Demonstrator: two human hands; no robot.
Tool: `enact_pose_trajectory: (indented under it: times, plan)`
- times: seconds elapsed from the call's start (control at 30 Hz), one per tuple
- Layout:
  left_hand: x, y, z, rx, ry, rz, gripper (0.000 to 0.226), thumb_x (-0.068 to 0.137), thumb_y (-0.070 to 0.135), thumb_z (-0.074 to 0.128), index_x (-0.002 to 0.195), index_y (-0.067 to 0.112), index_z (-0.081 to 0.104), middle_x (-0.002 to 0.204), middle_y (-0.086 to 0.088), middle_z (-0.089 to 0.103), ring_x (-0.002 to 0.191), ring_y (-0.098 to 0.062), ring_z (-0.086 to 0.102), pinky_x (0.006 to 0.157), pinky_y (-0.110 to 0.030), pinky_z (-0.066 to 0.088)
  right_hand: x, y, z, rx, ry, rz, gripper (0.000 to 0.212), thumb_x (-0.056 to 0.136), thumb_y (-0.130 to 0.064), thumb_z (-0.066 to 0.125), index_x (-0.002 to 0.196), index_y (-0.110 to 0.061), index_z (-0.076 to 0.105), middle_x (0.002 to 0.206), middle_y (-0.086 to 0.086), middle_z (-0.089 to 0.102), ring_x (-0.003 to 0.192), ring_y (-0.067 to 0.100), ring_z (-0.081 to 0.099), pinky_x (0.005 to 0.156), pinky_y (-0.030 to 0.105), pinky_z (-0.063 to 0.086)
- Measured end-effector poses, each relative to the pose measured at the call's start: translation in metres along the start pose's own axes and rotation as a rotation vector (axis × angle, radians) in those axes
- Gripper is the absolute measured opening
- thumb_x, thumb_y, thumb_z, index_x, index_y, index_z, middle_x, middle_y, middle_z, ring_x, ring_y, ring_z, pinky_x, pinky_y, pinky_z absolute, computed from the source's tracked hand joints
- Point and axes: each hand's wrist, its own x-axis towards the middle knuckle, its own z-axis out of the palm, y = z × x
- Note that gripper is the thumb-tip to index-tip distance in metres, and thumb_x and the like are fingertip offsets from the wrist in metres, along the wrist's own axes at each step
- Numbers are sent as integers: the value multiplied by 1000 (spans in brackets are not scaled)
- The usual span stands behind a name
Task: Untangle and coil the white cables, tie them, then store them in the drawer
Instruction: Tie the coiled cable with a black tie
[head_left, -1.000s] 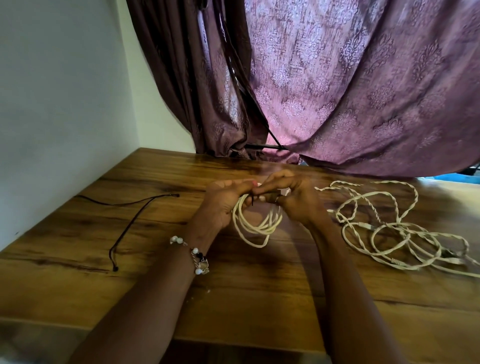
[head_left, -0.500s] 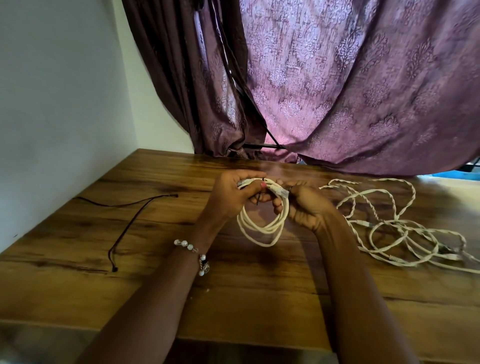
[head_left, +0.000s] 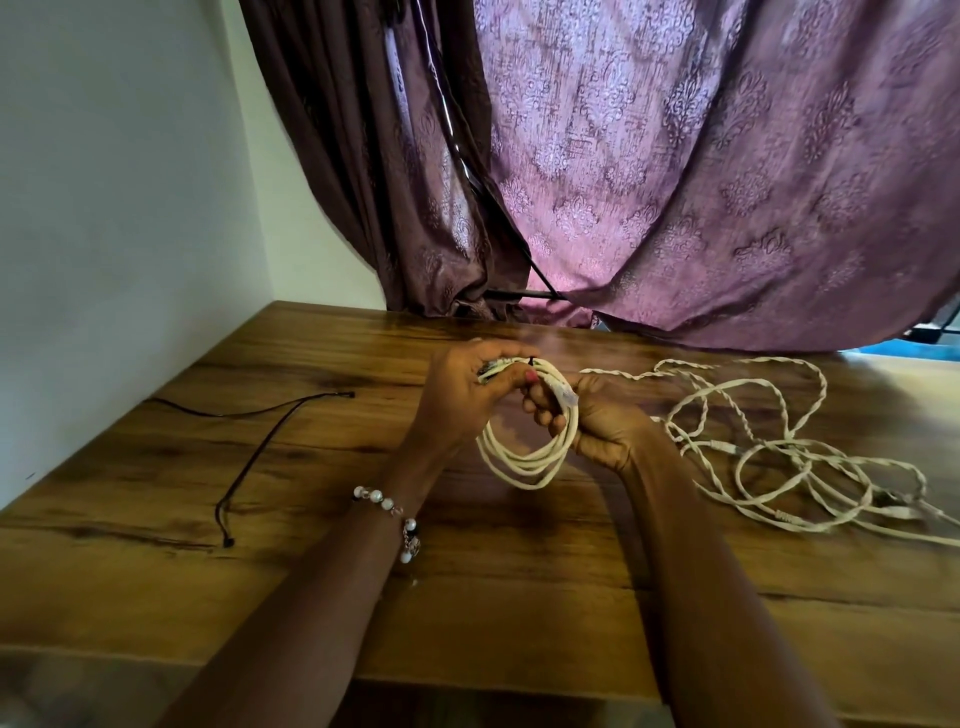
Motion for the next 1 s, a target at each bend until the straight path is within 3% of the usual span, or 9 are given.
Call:
enact_pose_trajectory:
  times: [0.1,0.27,0.43,0.5,0.63,0.73,0.8,0.87,1.0]
  plan:
    - [1,-2,1,-35,-18,-11,20,81,14,71,100,9,73,95,-3,73,86,-14,70,79,-39,56,-1,-3,-2,-114,0,-175,15,94,2,47,97,-3,61,81,7,64,65,11,65,60,24,54]
    - [3,-11,-6,165,-155,93,39,76,20,71,113,8,69,102,-9,67,92,-9,61,78,-16,47,-1,-2,7,-372,135,-389,19,89,10,49,97,-1,62,79,4,64,63,3,64,60,20,54]
    - [3,-13,-5,410,-213,186,50,88,36,43,119,2,63,103,-17,64,92,-28,62,79,-36,47,4,-4,11,-816,292,-645,17,81,4,58,85,-11,66,77,5,66,63,16,62,57,27,52]
    - [4,-12,-6,467,-215,211,51,89,34,39,118,-1,61,102,-20,62,91,-33,62,78,-38,46,8,-3,14,-994,392,-772,15,81,0,54,82,-8,66,75,5,66,65,17,57,59,14,42]
    - [6,-12,-9,512,-183,240,31,89,11,49,113,-5,61,98,-20,62,85,-32,61,70,-22,36,10,-2,23,-1028,524,-883,17,75,-8,48,74,-3,64,67,6,63,60,15,52,55,12,33]
    - [4,-16,-12,331,-210,123,21,88,6,50,105,-1,61,87,-10,65,77,-13,58,66,-12,38,7,-2,20,-1051,501,-903,14,75,-4,51,73,-3,65,68,4,64,61,8,50,56,6,32]
    - [1,-13,-15,20,-271,-137,11,96,9,50,99,3,58,75,2,66,66,-5,57,63,-16,47,5,-3,16,-1071,460,-930,12,76,-1,54,74,-4,66,69,3,65,63,8,51,58,4,33]
    - [2,-11,-17,-259,-283,-365,12,98,10,47,94,4,57,67,6,67,62,-4,60,61,-21,52,6,-4,13,-1092,416,-949,11,79,-2,56,76,-5,66,72,3,66,65,11,54,60,5,34]
    - [6,-9,-24,-450,-256,-481,11,91,2,55,83,7,61,68,-2,69,59,-8,64,60,-20,55,5,-9,13,-1146,288,-962,10,83,1,58,80,-5,66,78,0,65,71,3,51,65,5,35]
